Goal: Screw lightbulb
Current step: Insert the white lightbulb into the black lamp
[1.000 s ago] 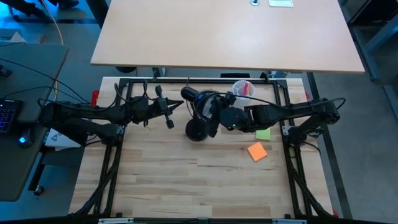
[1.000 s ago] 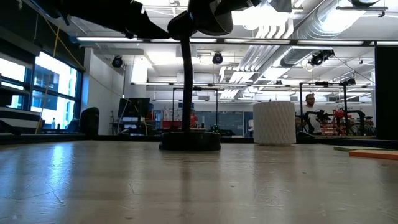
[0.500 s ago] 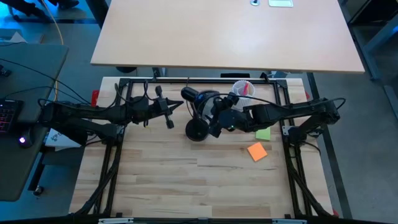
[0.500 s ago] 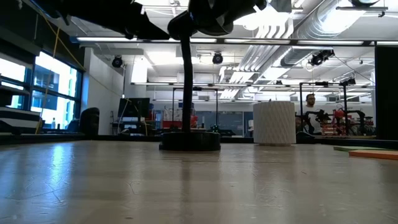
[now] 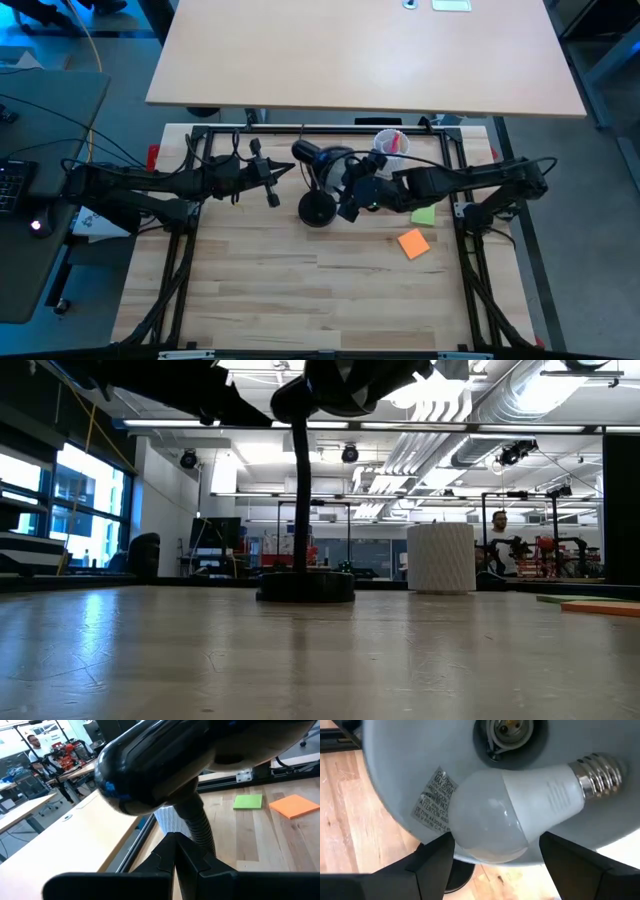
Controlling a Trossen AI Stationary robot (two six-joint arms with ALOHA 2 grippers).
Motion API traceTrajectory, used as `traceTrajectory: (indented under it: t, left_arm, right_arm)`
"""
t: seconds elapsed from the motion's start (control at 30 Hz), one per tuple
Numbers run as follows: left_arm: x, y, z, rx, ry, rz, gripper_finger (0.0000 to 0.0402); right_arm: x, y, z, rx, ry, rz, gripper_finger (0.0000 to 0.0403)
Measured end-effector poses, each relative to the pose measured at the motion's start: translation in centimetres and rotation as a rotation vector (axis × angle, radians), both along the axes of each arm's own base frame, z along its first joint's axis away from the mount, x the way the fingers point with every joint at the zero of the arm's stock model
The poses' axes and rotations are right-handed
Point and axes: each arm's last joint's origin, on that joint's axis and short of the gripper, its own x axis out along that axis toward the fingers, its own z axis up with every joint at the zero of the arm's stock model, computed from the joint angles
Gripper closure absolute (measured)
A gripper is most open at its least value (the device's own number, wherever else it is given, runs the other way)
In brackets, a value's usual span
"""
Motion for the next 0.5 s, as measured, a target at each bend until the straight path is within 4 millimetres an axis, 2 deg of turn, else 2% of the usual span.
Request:
traceTrajectory:
  t: [0.5]
  left_arm:
    - [-0.01, 0.02, -0.02, -0.006, 0.0, 0.002, 0.0402]
  right_arm:
    - [-0.23, 0.04, 0.19, -0.013, -0.012, -0.029, 0.0114]
